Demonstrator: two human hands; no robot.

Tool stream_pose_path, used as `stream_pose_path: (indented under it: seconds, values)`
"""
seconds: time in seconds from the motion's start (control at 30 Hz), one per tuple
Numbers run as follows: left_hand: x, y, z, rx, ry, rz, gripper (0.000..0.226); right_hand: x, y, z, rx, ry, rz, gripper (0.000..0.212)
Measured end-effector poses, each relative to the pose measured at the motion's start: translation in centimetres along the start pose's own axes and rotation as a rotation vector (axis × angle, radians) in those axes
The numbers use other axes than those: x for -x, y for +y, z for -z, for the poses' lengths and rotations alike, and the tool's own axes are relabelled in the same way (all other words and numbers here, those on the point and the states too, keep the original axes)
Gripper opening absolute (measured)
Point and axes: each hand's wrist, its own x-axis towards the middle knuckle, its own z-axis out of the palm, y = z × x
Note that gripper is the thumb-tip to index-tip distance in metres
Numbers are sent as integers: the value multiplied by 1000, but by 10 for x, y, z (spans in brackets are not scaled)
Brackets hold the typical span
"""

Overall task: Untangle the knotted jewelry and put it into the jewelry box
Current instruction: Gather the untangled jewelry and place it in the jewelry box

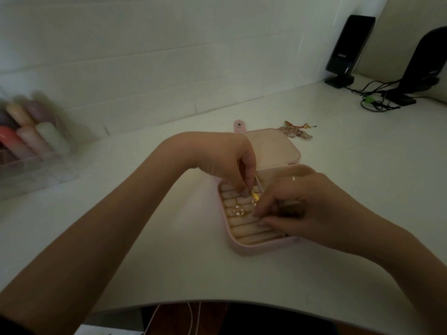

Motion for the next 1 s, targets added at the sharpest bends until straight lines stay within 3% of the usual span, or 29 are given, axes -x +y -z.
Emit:
stream_pose_path:
  seconds: [0.17,0.33,0.63,0.8,0.9,1.0]
  values:
    - [1,2,1,-9,-6,2,11,2,-1,4,-56,-99,37,6]
    - [1,3,1,-25,1,13,10,3,0,15,-294,-91,-43,27]
    - [7,0,7,4,6,0,15,3,18,39,-232,257,-317,33]
    - [7,-11,7,139,281,-42,11,-3,59,61,-59,516,-520,11]
    - [-6,-17,-3,230,493,-40,7,-17,101,66,150,452,-602,13]
    - [-20,-19,-13,234,607,-23,5,-37,141,62,232,396,-634,24]
